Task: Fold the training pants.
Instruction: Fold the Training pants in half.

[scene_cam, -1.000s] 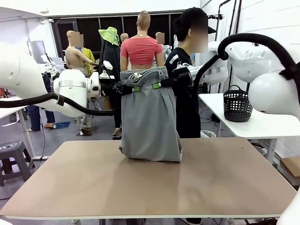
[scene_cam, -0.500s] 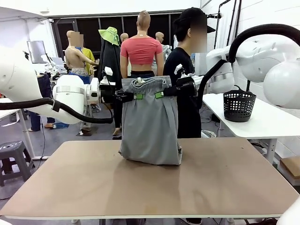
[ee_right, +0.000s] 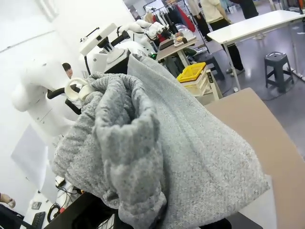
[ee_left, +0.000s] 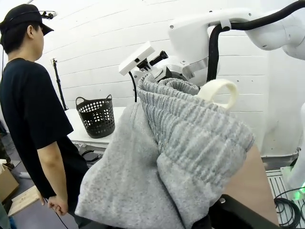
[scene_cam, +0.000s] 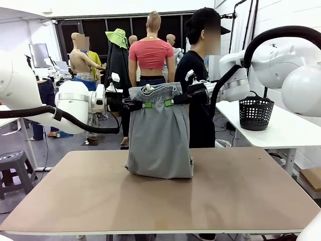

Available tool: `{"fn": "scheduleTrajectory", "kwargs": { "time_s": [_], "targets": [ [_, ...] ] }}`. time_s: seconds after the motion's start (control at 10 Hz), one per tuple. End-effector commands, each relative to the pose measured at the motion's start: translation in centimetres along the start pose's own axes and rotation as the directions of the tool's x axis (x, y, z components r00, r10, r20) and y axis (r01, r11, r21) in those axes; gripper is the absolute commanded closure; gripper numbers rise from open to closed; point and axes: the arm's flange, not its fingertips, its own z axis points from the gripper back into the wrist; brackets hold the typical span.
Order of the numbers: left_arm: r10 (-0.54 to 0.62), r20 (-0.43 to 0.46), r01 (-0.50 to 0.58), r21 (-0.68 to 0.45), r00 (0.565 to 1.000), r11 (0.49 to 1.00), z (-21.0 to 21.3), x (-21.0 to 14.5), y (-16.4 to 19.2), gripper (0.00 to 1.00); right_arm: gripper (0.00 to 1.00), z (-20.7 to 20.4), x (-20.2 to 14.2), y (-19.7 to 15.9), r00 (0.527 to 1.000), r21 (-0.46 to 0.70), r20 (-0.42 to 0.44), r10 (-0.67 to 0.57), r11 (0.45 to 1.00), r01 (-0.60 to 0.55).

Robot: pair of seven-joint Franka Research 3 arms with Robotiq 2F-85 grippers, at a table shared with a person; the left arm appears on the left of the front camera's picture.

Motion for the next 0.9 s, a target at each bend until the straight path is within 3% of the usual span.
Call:
{"fn": "scheduleTrajectory", "kwargs": {
  "time_s": [0.0,0.4,0.8],
  "targets": [
    [-0.002,0.000,0.002,0.001,1.000,1.000,0.1,0.1,0.0,1.00,1.00,0.3,-0.3,1.2,1.000,0.002,0.005,-0.029,1.000,0.029],
    [0.214,0.061,-0.209,-0.083,0.975,0.974,0.6,-4.1,-3.2,1.00,1.00,0.2,-6.4,2.4,0.986,0.059,0.043,-0.160,0.986,0.157],
    [0.452,0.013,-0.450,-0.077,0.892,0.890,0.8,-8.4,-5.9,1.00,1.00,-0.4,-12.5,1.3,0.949,0.086,0.102,-0.297,0.953,0.289]
  ]
}}
